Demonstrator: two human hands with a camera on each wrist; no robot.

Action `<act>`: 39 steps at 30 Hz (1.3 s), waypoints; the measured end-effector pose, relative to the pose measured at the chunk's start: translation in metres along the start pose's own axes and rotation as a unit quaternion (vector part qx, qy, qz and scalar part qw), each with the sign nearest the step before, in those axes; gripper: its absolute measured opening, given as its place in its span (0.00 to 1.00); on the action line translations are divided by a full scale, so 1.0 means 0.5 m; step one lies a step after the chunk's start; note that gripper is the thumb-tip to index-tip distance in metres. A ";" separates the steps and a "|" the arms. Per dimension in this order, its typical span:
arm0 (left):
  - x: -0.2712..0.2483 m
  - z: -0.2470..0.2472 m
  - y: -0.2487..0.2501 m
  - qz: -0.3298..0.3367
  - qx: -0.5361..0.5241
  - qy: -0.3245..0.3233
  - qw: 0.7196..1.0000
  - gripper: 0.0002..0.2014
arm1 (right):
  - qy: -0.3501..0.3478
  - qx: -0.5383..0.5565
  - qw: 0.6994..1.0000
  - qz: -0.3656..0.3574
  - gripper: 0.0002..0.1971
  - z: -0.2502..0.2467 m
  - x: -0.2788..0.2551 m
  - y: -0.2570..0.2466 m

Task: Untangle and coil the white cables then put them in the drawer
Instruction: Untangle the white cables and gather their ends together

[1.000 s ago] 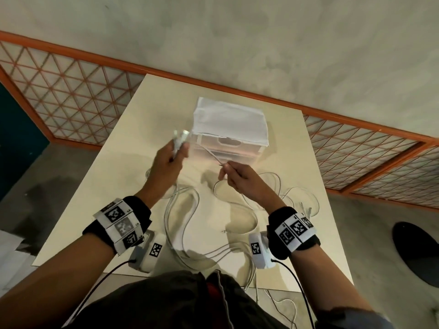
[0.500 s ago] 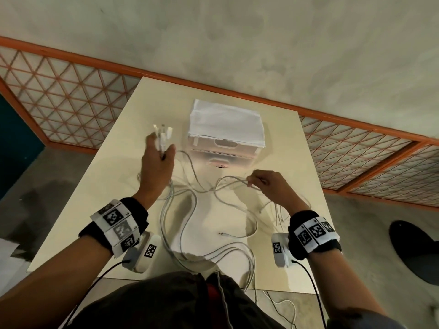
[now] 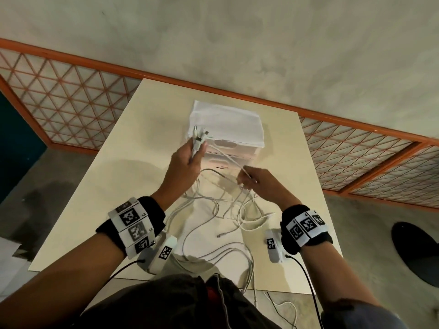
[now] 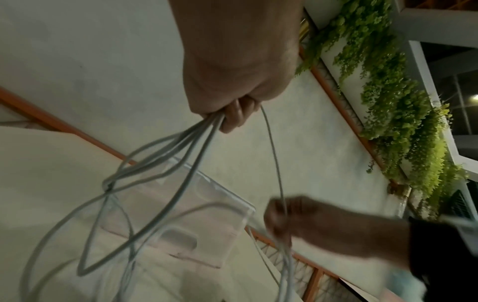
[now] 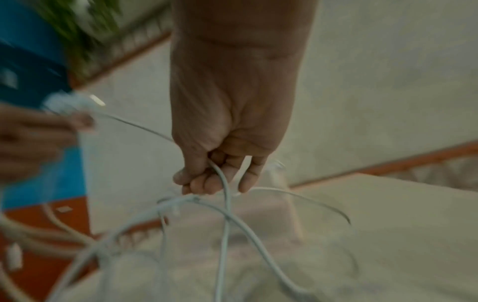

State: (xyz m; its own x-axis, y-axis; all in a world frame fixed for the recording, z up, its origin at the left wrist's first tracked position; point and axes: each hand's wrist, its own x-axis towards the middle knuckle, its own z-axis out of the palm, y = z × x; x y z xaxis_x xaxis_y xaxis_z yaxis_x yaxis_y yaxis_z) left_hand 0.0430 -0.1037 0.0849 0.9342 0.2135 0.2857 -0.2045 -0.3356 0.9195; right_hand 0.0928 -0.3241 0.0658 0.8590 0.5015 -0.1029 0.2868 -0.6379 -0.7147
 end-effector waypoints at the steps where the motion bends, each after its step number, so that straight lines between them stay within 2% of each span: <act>1: 0.004 -0.009 0.001 0.015 0.006 0.023 1.000 0.12 | 0.001 -0.019 1.000 0.018 0.08 0.007 -0.006 0.028; 5: 0.017 -0.045 0.000 0.027 0.045 0.104 0.993 0.13 | -0.013 -0.179 0.978 0.106 0.09 0.009 -0.023 0.097; 7: 0.024 -0.062 -0.006 0.017 0.056 0.143 0.988 0.14 | 0.014 -0.215 0.966 0.140 0.07 0.001 -0.029 0.122; 9: 0.030 -0.079 -0.013 0.002 0.064 0.171 0.983 0.14 | 0.064 -0.207 0.964 0.156 0.05 -0.007 -0.033 0.139; 14: 0.024 -0.089 -0.055 -0.079 0.121 0.164 0.976 0.14 | 0.220 -0.180 0.955 0.085 0.08 -0.036 -0.019 0.126; 17: 0.014 -0.077 -0.065 -0.121 0.147 0.126 0.974 0.09 | 0.274 -0.142 0.951 0.020 0.08 -0.064 -0.003 0.088; 19: 0.009 -0.062 -0.057 -0.105 0.144 0.092 0.980 0.06 | 0.266 -0.123 0.956 -0.028 0.09 -0.076 0.006 0.056; 24: 0.001 -0.018 -0.016 -0.018 0.063 -0.032 0.997 0.07 | 0.172 -0.082 0.975 -0.115 0.10 -0.065 0.021 -0.025; 26: -0.001 0.002 0.008 -0.025 -0.006 -0.080 0.996 0.06 | 0.141 -0.078 0.976 -0.144 0.10 -0.054 0.026 -0.051; 29: -0.002 0.026 0.027 -0.072 -0.086 -0.149 0.983 0.09 | 0.117 -0.088 0.975 -0.167 0.09 -0.041 0.029 -0.075; 31: 0.001 0.031 0.028 -0.069 -0.058 -0.178 0.980 0.11 | 0.112 -0.083 0.977 -0.160 0.09 -0.036 0.028 -0.071; 32: 0.002 0.030 0.023 -0.055 -0.033 -0.172 0.983 0.11 | 0.105 -0.081 0.980 -0.149 0.08 -0.031 0.026 -0.065; 36: 0.013 0.022 0.001 0.006 0.025 -0.102 0.994 0.14 | 0.064 -0.127 0.987 -0.074 0.05 -0.006 0.014 0.001; 39: 0.001 0.023 0.002 -0.003 0.054 -0.148 0.988 0.13 | 0.062 -0.137 0.988 -0.037 0.01 0.013 0.004 0.041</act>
State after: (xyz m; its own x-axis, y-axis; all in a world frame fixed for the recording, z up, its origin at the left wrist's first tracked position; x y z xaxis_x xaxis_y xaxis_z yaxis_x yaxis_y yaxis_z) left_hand 0.0467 -0.1143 0.0828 0.9831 -0.0555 0.1745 -0.1812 -0.4336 0.8827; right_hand 0.0977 -0.3320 0.0465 0.8722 0.4876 0.0396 0.4395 -0.7456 -0.5009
